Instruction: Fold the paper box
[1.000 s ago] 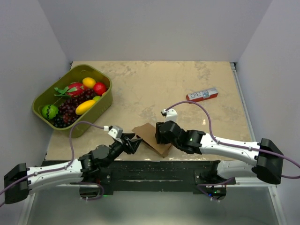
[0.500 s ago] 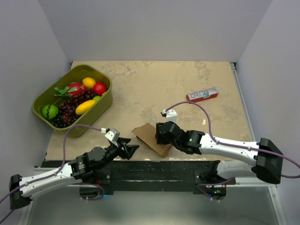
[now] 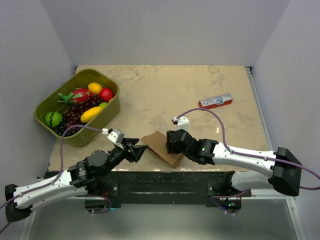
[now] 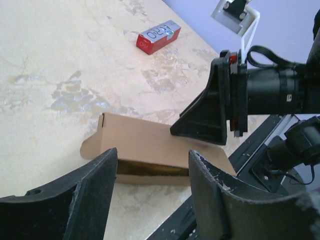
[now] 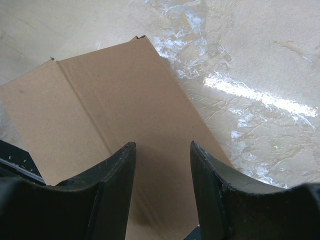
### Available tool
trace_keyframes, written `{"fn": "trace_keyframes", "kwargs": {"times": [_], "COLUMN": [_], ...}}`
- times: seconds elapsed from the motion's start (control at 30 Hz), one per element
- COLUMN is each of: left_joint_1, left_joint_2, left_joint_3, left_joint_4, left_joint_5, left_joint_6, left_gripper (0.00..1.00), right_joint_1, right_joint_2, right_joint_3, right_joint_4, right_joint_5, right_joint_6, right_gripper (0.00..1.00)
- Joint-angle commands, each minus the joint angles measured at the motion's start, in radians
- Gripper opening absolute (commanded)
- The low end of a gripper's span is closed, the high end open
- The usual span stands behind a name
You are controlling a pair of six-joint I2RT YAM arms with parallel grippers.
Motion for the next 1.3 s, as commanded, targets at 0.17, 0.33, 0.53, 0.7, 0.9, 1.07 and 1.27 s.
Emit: {"fn": "trace_keyframes", "kwargs": {"times": [0.17, 0.33, 0.53, 0.7, 0.9, 1.07, 1.27], "left_joint_1": [0.016, 0.162, 0.184, 0.182, 0.184, 0.184, 0.232], "left_joint_2": [0.510, 0.645, 0.716, 0.747, 0.651, 0.633, 0.656], "left_joint_3": [0.149, 0.038, -0.149, -0.205, -0.100, -0.021, 0.045], "left_joint_4": [0.399, 0.607, 0.744, 0.770, 0.619, 0.540, 0.447], "left_joint_5": [0.001, 0.139, 0.243, 0.278, 0.206, 0.208, 0.218], "left_joint_6": [0.124, 0.040, -0.077, -0.102, -0.028, 0.019, 0.044], "left_gripper": [0.57, 0.48, 0.40, 0.37, 0.38, 0.45, 0.61], "right_joint_1": [0.011, 0.012, 0.014, 0.014, 0.017, 0.017, 0.041], "right_joint_2": [0.020, 0.017, 0.018, 0.037, 0.005, -0.046, 0.011], "right_joint_3": [0.000, 0.000, 0.006, 0.023, 0.050, 0.056, 0.068], "right_joint_4": [0.011, 0.004, -0.018, -0.026, -0.058, -0.093, -0.091], "right_joint_5": [0.040, 0.041, 0.066, 0.066, 0.079, 0.029, -0.105], "right_joint_6": [0.009, 0.020, 0.016, 0.009, -0.036, -0.102, -0.282], "right_gripper": [0.51, 0.51, 0.51, 0.51, 0.54, 0.71, 0.83]}}
